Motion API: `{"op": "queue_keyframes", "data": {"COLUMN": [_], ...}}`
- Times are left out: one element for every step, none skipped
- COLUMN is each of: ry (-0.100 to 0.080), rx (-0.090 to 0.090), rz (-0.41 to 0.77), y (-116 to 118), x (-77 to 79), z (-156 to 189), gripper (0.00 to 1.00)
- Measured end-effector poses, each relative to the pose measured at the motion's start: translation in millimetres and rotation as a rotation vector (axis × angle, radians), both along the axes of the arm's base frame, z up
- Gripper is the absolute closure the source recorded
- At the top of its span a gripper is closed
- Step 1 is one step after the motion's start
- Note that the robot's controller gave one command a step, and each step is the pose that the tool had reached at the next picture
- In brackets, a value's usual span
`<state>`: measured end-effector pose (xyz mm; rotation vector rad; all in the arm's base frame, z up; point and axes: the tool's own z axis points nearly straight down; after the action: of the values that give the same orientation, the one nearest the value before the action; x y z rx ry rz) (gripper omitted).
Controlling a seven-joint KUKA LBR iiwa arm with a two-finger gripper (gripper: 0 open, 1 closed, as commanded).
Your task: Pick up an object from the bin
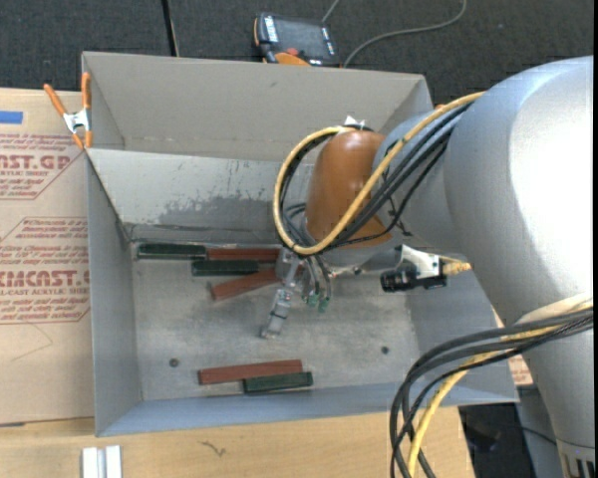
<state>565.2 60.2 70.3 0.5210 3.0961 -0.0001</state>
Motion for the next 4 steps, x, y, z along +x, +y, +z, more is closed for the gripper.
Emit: {"op": "queue_keyframes", "data": {"ry": [-0.011,0.0,0.0,-0.008], "rx": [0.0,0.0,0.004,0.003], "rz": [-0.001,0.0,-0.182,-0.185], "y": [-0.4,0.1,86.9,83.2], "x": [3.1,-0.1,7.9,11.1], "z": [3.0,-0.1,-0.1,4.0], "gripper": [1.0,0.0,0.0,1.0]}}
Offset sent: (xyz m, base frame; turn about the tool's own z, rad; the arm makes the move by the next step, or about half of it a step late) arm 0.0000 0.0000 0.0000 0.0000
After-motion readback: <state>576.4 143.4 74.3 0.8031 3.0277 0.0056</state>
